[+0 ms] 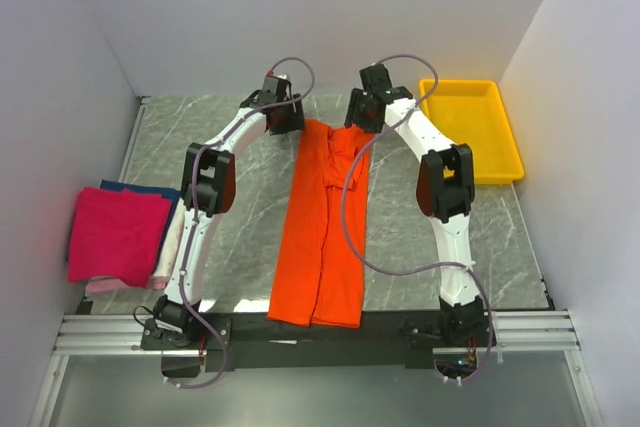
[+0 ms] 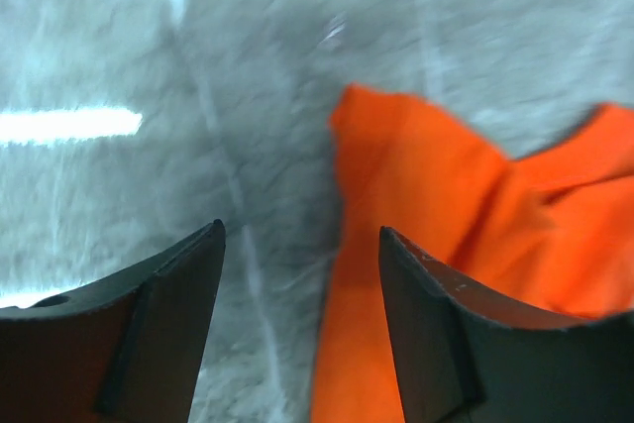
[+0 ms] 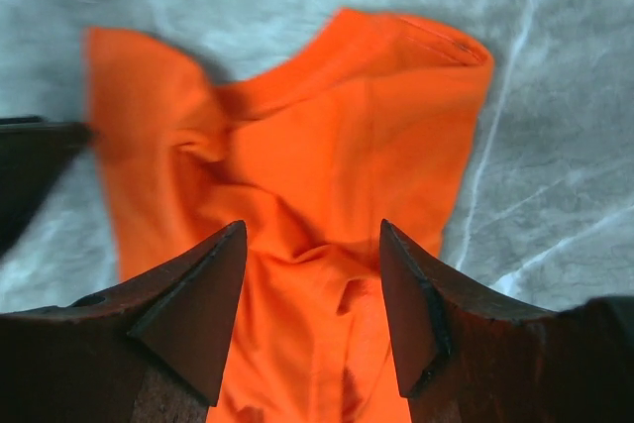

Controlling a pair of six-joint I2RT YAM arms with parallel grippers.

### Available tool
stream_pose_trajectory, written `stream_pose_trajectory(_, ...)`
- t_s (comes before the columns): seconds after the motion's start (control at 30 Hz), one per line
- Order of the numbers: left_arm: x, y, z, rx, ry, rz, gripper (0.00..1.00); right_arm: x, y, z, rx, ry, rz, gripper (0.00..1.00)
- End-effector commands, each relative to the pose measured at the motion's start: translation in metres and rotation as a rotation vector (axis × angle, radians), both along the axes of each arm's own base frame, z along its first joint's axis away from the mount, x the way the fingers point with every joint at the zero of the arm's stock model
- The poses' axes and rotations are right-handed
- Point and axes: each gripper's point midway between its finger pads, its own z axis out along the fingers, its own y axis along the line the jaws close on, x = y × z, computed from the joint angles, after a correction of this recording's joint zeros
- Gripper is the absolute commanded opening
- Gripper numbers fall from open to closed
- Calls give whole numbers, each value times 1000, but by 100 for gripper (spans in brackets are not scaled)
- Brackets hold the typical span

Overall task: Fold and stack the t-shirts
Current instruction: Fold the tshirt

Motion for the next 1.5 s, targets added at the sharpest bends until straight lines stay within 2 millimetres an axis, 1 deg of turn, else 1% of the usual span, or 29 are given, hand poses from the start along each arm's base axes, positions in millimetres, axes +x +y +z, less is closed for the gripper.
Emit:
stream_pose_trajectory(0.0,9,-28,25,-81,-81,-135,70,13,-14,4,-25,-27,-35,63)
stream_pose_trajectory(0.07,12,-28,18,-105,-69,-127,70,13,-21,-10,-37,-1,-52,63)
stream_pose_trajectory(0.17,11,-36,14,-151,-62,-148,69,13,-28,-25,-42,35,-63,62)
stream_pose_trajectory(0.27,13,-37,1,-153,-43,-137,66,14,-37,-35,-44,60,-82,61)
stream_pose_trajectory(0.43,12,-36,-12,-156,-26,-134,60,12,-46,-48,-68,77,-97,61)
stream_pose_trajectory(0.5,13,-40,-17,-175,-24,-135,53,11,-46,-57,-67,99,-90,61)
stream_pose_trajectory(0.53,14,-41,-17,-186,-24,-132,50,15,-48,-61,-67,105,-97,61)
stream_pose_trajectory(0.57,14,-45,-18,-204,-25,-147,45,14,-48,-64,-66,119,-99,61)
stream_pose_trajectory(0.63,16,-45,-17,-219,-29,-141,40,16,-46,-65,-49,126,-89,61)
stream_pose_trajectory(0.67,17,-45,-17,-231,-27,-129,31,16,-46,-68,-45,130,-87,61)
stream_pose_trajectory(0.7,20,-47,-13,-253,-40,-133,26,17,-45,-71,-42,133,-82,61)
stream_pose_trajectory(0.77,22,-38,-17,-287,-22,-91,16,17,-44,-73,-40,134,-77,57)
stream_pose_trajectory(0.8,25,-31,-17,-309,-29,-75,5,17,-39,-72,-20,134,-62,55)
stream_pose_trajectory(0.83,27,-26,-15,-336,-22,-45,2,16,-38,-74,-14,136,-53,53)
stream_pose_trajectory(0.87,29,-21,-6,-347,-38,-25,0,19,-37,-73,-6,127,-53,50)
stream_pose_trajectory(0.9,32,-15,-4,-345,-49,0,0,19,-37,-72,-4,123,-52,47)
stream_pose_trajectory(0.93,32,-5,-9,-337,-56,29,0,19,-36,-74,-6,124,-51,41)
stream_pose_trajectory(0.97,34,0,1,-337,-73,46,0,19,-37,-75,-4,123,-54,37)
stream_pose_trajectory(1.0,35,5,2,-326,-80,65,0,20,-37,-75,-6,121,-59,32)
stream_pose_trajectory(1.03,36,11,1,-309,-85,85,0,22,-37,-72,-7,113,-68,24)
stream_pose_trajectory(1.07,37,13,8,-313,-101,92,0,24,-42,-72,-20,107,-87,21)
stream_pose_trajectory(1.1,37,15,9,-317,-102,92,0,25,-45,-70,-28,107,-111,18)
stream_pose_trajectory(1.13,38,19,8,-320,-98,102,0,26,-50,-69,-25,106,-121,12)
stream_pose_trajectory(1.2,39,23,5,-313,-96,115,0,27,-54,-69,-20,109,-137,6)
stream_pose_trajectory(1.3,38,25,-1,-314,-80,117,0,31,-54,-69,-9,98,-126,7)
stream_pose_trajectory(1.37,37,22,-5,-325,-70,105,0,34,-49,-64,9,83,-105,20)
stream_pose_trajectory(1.4,35,19,-5,-336,-64,89,2,34,-48,-61,12,79,-105,37)
stream_pose_trajectory(1.43,34,18,-5,-345,-65,79,6,35,-46,-59,21,74,-96,45)
stream_pose_trajectory(1.47,34,17,-3,-355,-65,74,11,36,-44,-49,32,55,-83,51)
